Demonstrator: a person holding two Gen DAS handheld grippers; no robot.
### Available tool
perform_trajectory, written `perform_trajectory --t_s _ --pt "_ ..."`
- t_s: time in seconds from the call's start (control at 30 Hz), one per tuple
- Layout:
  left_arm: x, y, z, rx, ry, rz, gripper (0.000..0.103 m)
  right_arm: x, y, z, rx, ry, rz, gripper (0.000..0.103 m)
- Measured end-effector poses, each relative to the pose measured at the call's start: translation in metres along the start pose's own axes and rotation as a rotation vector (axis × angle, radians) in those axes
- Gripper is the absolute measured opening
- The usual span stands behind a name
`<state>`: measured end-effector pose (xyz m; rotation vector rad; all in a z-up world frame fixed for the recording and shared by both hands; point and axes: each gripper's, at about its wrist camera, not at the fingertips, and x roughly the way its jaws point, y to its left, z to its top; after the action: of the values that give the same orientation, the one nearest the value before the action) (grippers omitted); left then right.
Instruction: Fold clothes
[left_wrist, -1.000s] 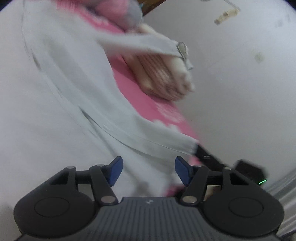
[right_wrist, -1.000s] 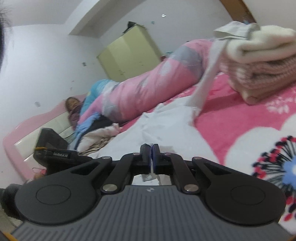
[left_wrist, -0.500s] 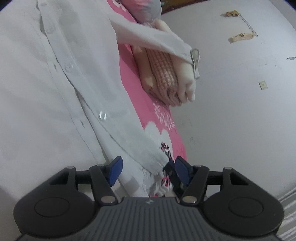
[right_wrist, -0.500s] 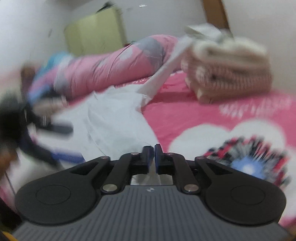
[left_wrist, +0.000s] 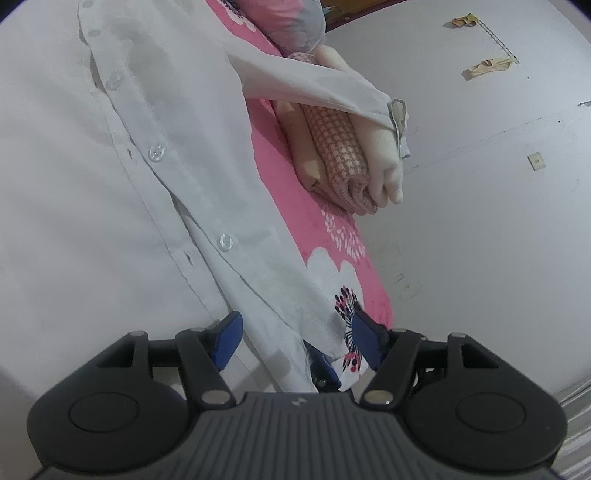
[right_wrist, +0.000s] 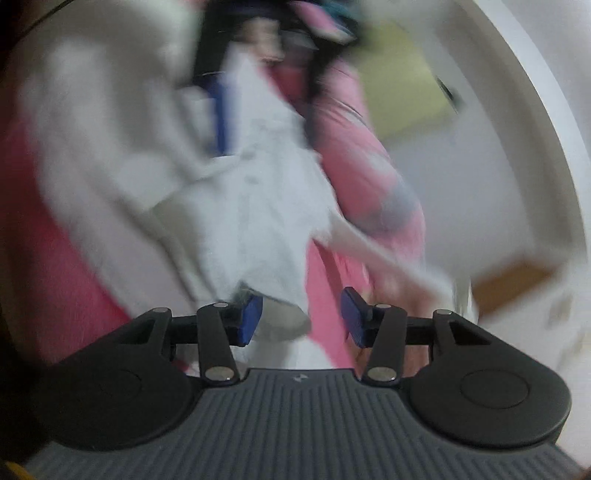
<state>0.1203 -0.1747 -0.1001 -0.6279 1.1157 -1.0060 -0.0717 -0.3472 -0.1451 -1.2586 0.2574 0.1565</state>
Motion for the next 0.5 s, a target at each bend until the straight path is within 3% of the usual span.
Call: perform_trajectory --t_s 0.07,0.13,0.2,0.33,0.5 --pt "-0.006 0.0 -0.001 0.004 -0.01 0.002 0.066 -0.001 0.0 0.001 -0.084 -0.031 0.046 0.032" --pt "-0.013 0.0 -0.003 0.01 -0.022 0.007 0.066 -0.002 -0.012 0.003 -0.032 -0.036 0.087 0.007" --pt "-0.025 0.001 -0.005 0.022 -0.039 0.018 0.066 -0.004 -0.036 0.006 0.13 -0.039 0.132 0.005" --pt "-0.051 0.005 -0.007 0.021 -0.08 0.02 0.067 -0.012 -0.093 -0.003 0.633 -0.088 0.231 0.002" --pt "-0.084 0.011 -0.011 0.015 -0.134 0.02 0.067 -0.01 -0.109 -0.004 0.958 -0.179 0.443 0.001"
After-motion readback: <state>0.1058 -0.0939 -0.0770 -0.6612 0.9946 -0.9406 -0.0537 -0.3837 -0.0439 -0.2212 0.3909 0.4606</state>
